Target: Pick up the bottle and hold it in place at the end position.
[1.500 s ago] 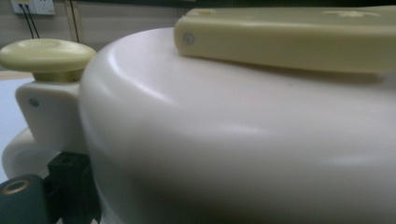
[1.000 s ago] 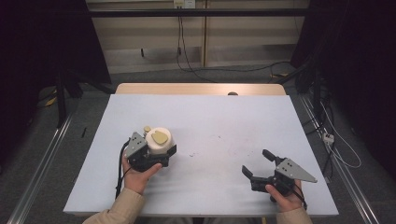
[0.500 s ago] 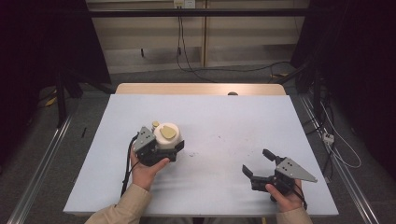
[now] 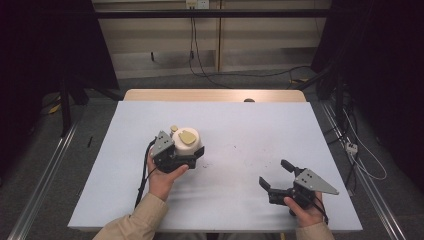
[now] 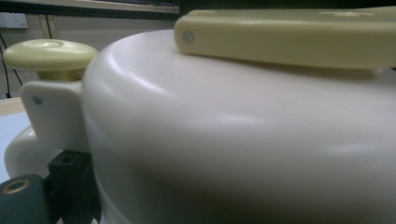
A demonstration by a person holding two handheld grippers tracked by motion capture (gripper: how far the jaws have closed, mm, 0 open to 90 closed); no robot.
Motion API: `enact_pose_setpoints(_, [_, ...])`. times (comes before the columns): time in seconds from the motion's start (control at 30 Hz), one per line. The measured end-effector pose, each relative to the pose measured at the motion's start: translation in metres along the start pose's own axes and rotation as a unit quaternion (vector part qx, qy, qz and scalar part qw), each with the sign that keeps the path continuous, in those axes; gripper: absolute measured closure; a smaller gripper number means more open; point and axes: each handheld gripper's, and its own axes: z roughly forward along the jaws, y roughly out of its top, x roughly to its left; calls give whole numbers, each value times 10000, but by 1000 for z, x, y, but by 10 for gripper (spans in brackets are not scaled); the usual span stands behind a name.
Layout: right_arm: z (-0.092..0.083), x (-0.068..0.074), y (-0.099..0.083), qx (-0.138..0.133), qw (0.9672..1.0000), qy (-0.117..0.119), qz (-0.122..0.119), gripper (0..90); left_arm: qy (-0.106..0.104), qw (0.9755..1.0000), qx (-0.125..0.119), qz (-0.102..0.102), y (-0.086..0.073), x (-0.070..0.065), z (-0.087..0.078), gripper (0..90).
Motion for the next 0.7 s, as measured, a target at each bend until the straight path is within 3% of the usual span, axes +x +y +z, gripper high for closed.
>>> enact_pose_setpoints(0.7, [0,-1,0,-13,10000,-16,10,34,-97,9999,29,14,8,-1,19,62])
